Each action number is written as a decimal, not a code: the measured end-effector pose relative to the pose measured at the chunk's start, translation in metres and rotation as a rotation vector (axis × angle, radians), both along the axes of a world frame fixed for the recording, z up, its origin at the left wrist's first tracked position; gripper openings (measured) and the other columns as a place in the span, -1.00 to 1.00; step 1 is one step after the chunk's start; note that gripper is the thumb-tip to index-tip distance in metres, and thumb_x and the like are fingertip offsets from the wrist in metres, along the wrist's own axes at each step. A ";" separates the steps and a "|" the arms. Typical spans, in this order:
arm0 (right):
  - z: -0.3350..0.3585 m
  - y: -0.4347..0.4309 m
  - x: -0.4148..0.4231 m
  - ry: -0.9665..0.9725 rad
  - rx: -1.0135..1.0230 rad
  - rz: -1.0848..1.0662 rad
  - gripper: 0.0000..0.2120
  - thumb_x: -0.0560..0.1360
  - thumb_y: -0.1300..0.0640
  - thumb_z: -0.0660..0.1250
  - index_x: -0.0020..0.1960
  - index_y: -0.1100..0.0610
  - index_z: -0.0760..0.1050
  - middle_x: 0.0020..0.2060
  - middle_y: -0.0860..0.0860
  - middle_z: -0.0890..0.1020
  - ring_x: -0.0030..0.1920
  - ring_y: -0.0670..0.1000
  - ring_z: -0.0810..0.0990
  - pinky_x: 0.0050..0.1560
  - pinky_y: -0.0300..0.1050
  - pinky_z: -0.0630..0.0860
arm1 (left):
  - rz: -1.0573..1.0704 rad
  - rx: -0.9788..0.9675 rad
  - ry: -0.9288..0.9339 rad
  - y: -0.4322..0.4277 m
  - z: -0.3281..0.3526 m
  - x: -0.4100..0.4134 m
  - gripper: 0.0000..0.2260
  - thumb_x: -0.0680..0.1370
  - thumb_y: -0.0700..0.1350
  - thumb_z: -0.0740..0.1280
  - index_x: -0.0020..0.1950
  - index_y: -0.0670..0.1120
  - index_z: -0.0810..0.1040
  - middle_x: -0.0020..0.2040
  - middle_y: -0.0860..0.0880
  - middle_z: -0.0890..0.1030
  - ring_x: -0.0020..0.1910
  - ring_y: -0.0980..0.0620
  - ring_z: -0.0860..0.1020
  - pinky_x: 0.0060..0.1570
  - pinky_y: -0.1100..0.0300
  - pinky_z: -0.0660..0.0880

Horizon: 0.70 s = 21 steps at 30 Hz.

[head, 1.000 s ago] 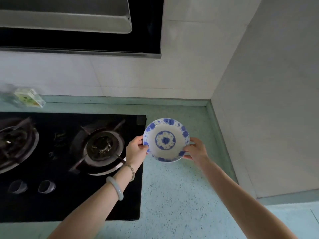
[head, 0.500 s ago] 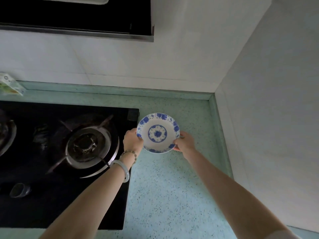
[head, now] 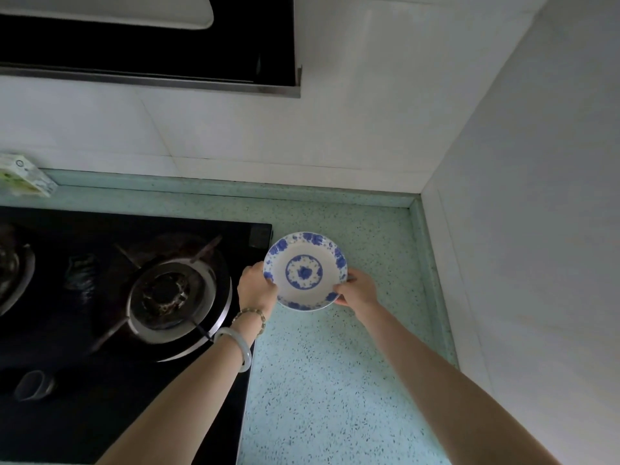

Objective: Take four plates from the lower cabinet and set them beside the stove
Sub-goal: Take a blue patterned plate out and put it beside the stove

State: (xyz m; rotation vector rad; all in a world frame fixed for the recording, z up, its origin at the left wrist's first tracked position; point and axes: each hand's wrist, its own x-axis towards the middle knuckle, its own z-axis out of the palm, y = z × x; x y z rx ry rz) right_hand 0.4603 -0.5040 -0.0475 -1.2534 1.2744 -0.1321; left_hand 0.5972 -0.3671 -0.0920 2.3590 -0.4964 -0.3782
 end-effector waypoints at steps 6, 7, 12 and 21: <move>-0.001 0.000 0.001 -0.031 0.012 0.031 -0.68 0.44 0.46 0.33 0.16 0.23 0.53 0.12 0.21 0.61 0.07 0.20 0.63 0.00 0.11 0.62 | 0.031 -0.005 0.003 0.000 -0.001 0.004 -0.81 0.40 -0.34 0.20 -0.31 -0.07 0.39 -0.25 -0.18 0.58 -0.22 -0.20 0.55 -0.38 0.15 0.27; -0.002 0.000 0.001 -0.041 0.011 0.033 -0.68 0.45 0.45 0.33 0.16 0.23 0.52 0.12 0.20 0.61 0.08 0.20 0.63 0.00 0.10 0.63 | 0.031 -0.009 0.002 0.000 -0.002 0.004 -0.82 0.41 -0.34 0.20 -0.30 -0.07 0.40 -0.24 -0.19 0.58 -0.23 -0.20 0.55 -0.37 0.14 0.28; -0.004 -0.003 0.000 -0.090 0.005 0.015 -0.69 0.46 0.46 0.30 0.16 0.24 0.51 0.06 0.15 0.61 0.04 0.16 0.61 -0.04 0.01 0.62 | 0.010 -0.069 -0.008 0.001 0.004 0.001 -0.82 0.43 -0.38 0.20 -0.29 -0.12 0.39 -0.29 -0.16 0.55 -0.31 -0.05 0.44 -0.45 0.20 0.21; -0.006 -0.004 0.004 -0.136 -0.001 -0.011 -0.69 0.46 0.40 0.31 0.17 0.21 0.45 0.08 0.12 0.61 0.03 0.12 0.64 0.02 0.07 0.63 | -0.055 -0.177 0.018 -0.001 0.008 -0.002 -0.72 0.45 -0.38 0.17 0.01 -0.10 0.55 -0.14 -0.05 0.61 -0.13 -0.04 0.55 -0.29 0.33 0.37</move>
